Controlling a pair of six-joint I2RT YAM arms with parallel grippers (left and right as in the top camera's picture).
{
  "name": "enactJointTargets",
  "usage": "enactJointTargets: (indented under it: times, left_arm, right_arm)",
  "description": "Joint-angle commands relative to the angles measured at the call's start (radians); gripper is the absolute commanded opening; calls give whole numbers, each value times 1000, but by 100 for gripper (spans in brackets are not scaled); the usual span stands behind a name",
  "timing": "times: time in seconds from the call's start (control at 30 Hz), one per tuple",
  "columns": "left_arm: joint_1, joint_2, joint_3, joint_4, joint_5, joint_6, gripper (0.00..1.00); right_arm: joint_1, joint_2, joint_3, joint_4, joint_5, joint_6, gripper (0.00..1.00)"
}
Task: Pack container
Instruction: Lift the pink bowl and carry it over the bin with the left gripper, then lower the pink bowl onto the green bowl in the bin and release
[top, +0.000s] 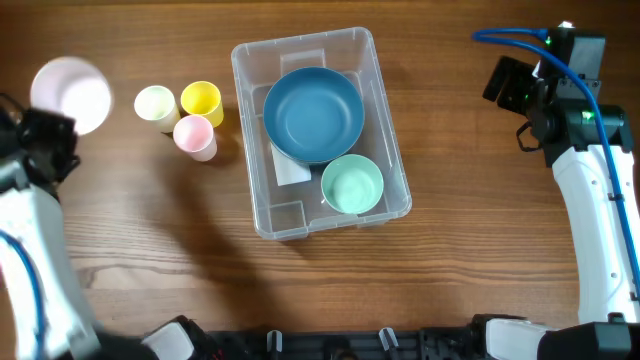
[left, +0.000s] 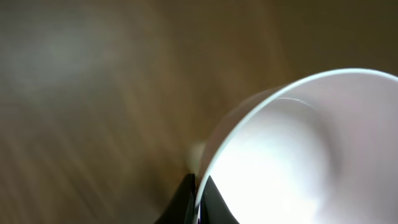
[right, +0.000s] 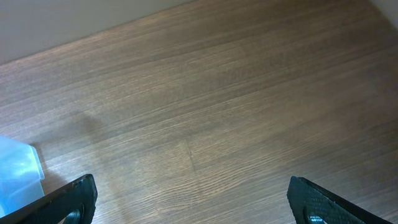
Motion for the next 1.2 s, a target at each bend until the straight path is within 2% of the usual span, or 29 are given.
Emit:
enactJointTargets:
  times: [0.0,0.23,0.6,0.77,1.0,1.03,1.07,1.1,1.13,1.17]
  left_arm:
    - [-174,-155,8,-9,104,16,4]
    - [-540,-230,7,-25,99,32,4]
    - [-1000,-13,5,-53,-7,162,4]
    - [-1123,127,5,-58,-113,159,4]
    - [-1154,210,5,-57,-119,159,5]
    - [-1154,210,5,-55,-119,159,8]
    - [-1154,210,5,-50,-118,159,31]
    - [-1154,210,5,-48,-118,159,61]
    - [-1154,210,5,-45,-118,160,74]
    - [-1154,209,6,-41,-118,159,81]
  right_arm:
    - [1,7,9,2,14,12,100]
    - [1,7,9,2,13,12,100]
    - [1,7,9,2,13,12,100]
    - [1,7,9,2,13,12,100]
    - [1,7,9,2,14,12,100]
    - [1,7,9,2,13,12,100]
    - [1,7,9,2,13,12,100]
    - [1,7,9,2,13,12,100]
    - [1,7,9,2,13,12,100]
    - [1,7,9,2,13,12,100]
